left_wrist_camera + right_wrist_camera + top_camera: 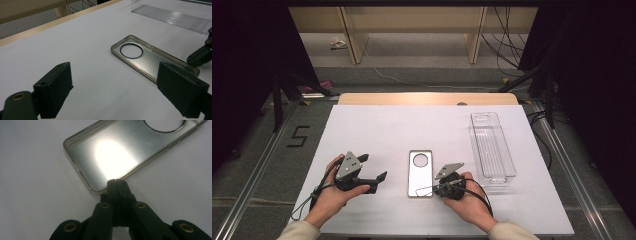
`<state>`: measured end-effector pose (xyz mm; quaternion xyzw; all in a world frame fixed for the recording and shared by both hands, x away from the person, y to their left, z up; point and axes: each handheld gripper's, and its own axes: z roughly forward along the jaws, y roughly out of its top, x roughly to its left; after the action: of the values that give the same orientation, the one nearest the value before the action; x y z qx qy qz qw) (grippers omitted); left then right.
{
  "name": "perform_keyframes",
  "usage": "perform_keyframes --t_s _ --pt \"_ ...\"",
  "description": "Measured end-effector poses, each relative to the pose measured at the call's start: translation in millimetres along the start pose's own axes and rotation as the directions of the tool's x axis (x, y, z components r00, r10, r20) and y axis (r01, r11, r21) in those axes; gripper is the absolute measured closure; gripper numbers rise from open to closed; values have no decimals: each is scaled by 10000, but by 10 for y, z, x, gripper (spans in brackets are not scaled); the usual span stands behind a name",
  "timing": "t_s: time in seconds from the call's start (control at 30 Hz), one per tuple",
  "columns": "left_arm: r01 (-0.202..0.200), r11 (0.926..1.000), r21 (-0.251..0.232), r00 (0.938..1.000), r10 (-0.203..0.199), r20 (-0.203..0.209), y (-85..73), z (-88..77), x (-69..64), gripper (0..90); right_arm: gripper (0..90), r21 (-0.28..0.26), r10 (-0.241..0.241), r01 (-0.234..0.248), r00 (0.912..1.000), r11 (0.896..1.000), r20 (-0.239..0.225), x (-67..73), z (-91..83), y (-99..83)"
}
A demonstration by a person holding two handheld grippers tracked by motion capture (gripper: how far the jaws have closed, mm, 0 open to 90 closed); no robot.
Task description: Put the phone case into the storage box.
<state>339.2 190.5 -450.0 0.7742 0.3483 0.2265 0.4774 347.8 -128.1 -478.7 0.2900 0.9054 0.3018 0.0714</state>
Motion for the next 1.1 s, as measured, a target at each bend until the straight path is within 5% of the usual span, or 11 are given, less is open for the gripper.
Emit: perform_keyframes --t_s 0.4,0.53,0.73,0.87,0.9,1.03,1.07,1.1 --pt "13 10000 -25 10000 -13 7 1 -4 5 129 844 -87 -142 144 9997 9999 175 -11 -27 10" --pt "6 10000 -30 10000 -6 -10 0 -5 11 131 676 -388 -857 891 9928 9953 835 -19 -109 75" --pt "18 10000 -17 10000 -18 -12 0 -2 9 135 470 -733 -2995 3026 9528 9503 495 74 -106 173" --pt "17 10000 -28 10000 -17 -8 -3 2 11 138 424 -576 -3530 3524 9356 9341 -5 122 -91 213" --pt "16 10000 -29 10000 -16 -4 -3 1 10 139 421 -317 -3926 3925 9197 9192 37 144 -68 232" --pt "28 10000 -46 10000 -28 0 -2 1 11 140 414 173 -4273 4270 9040 9041 160 184 -38 265" --pt "28 10000 -46 10000 -28 -2 -2 2 12 141 411 428 -4580 4569 8887 8885 201 210 -17 297" --pt "45 10000 -47 10000 -46 -6 -3 2 11 141 411 428 -4580 4569 8887 8885 201 210 -17 297"
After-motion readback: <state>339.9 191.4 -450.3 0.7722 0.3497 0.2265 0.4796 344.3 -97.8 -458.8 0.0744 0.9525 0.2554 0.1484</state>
